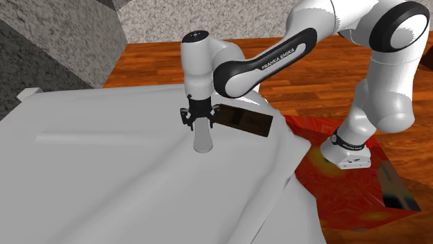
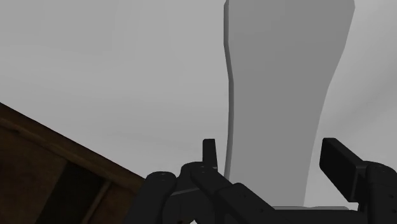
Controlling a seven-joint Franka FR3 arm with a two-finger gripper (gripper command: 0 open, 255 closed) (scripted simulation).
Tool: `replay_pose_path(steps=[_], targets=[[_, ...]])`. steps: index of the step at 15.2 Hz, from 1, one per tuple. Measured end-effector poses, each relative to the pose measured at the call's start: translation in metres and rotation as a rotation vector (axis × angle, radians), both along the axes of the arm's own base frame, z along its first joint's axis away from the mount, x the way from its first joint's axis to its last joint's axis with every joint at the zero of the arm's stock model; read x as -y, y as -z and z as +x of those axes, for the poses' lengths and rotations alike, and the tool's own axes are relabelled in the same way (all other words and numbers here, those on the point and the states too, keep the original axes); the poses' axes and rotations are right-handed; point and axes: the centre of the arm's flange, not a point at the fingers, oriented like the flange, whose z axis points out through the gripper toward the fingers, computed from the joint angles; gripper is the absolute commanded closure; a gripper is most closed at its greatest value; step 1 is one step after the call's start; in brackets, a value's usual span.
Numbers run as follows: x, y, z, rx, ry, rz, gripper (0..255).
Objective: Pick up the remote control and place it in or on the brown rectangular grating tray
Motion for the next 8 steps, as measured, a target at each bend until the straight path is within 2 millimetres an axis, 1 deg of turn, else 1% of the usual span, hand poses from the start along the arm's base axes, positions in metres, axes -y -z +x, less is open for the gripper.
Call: replay_pose_path(steps=[8], targets=[[-0.001,-0.043,0.0,0.0,0.0,0.0,255]])
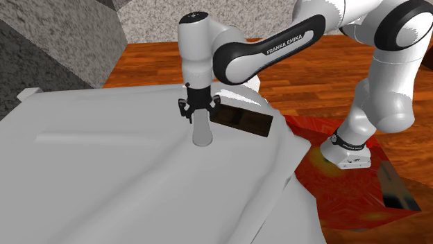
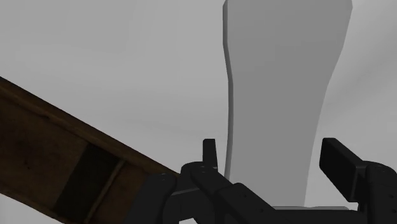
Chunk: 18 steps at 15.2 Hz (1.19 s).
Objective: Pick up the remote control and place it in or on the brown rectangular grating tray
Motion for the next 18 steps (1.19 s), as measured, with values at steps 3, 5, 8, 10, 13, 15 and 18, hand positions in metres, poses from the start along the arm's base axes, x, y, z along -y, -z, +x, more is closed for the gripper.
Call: replay_pose_path(steps=[3,5,8,10,13,15,18], targets=[[0.01,-0.011,-0.014,0.0,0.0,0.0,255],[0.025,-0.014,-0.031,0.0,0.0,0.0,255],[0.046,-0.013,-0.059,-0.001,0.0,0.0,255],[0.063,-0.017,-0.082,-0.001,0.0,-0.001,255],[0.089,-0.017,-0.114,0.0,0.001,-0.001,255],[0.105,-0.02,-0.133,-0.001,0.001,0.0,255],[0.124,-0.016,-0.157,0.0,0.001,0.0,255]])
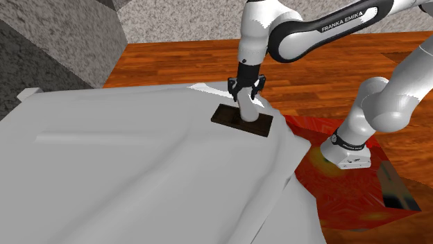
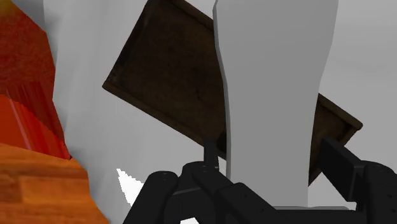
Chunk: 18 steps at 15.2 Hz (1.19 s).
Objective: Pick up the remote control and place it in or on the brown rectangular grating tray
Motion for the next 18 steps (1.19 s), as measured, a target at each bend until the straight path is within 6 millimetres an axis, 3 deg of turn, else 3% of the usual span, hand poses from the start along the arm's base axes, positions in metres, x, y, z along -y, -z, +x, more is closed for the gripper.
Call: replay_pose_path(steps=[14,18], targets=[[0.002,0.072,-0.005,-0.001,-0.001,0.0,255],[0.001,0.076,-0.004,0.0,-0.001,0.0,255]])
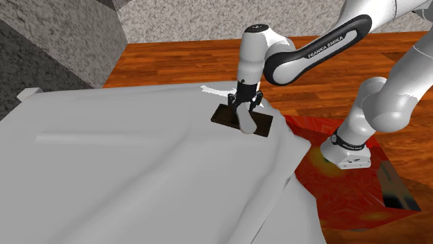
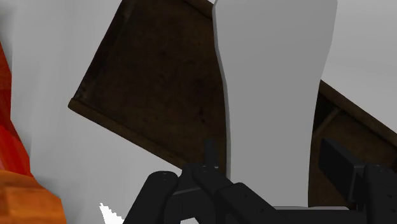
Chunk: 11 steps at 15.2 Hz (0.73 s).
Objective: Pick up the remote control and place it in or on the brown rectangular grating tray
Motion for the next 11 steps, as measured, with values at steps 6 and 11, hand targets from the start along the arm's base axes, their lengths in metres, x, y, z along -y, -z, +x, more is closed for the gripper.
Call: replay_pose_path(steps=[6,11], targets=[[0.0,0.0,0.0,0.001,0.0,0.0,0],[0.001,-0.017,0.0,0.002,0.0,0.0,0]])
